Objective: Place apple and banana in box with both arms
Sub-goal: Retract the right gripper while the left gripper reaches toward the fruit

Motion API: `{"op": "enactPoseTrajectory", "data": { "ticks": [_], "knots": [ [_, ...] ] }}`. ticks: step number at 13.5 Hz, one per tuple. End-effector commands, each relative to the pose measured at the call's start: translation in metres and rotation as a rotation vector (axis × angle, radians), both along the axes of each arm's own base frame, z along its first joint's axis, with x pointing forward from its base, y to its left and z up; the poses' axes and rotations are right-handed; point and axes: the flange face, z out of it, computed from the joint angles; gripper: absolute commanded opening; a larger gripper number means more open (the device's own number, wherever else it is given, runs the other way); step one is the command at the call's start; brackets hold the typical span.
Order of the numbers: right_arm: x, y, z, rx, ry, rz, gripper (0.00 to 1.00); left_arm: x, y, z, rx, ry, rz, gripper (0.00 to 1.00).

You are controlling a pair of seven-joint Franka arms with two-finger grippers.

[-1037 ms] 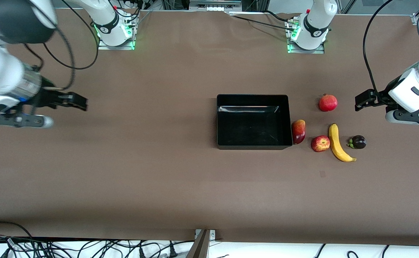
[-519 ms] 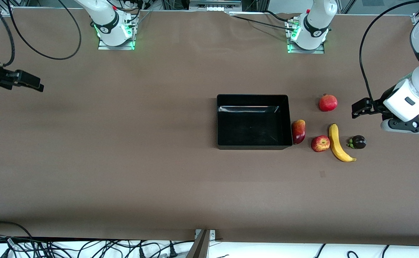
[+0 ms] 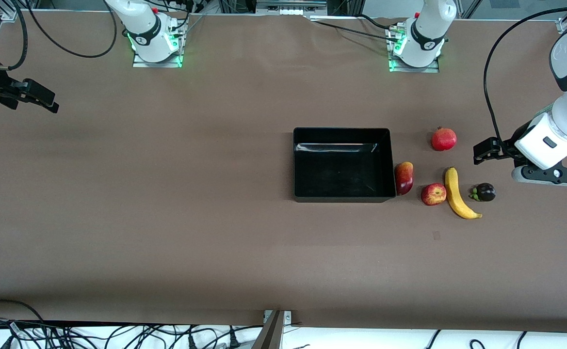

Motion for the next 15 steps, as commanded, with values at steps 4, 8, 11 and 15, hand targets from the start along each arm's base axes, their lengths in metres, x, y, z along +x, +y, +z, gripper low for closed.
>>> {"op": "enactPoseTrajectory", "data": {
  "ticks": [4,8,11,15],
  "knots": [
    [-0.002,0.012,0.011,-0.003,0.032,0.032,1.00,-0.001,-0.002,-0.005,-0.015,-0.022,0.006,1.00],
    [-0.004,0.009,0.010,0.000,0.051,0.027,1.00,-0.001,-0.007,-0.040,-0.012,-0.053,-0.005,1.00],
    [-0.004,0.010,0.009,-0.001,0.054,0.027,1.00,0.002,-0.001,-0.056,-0.011,-0.065,-0.008,1.00],
    [-0.005,0.011,0.008,0.004,0.061,0.021,1.00,0.023,0.003,-0.107,-0.017,-0.070,0.002,1.00]
  ]
}}
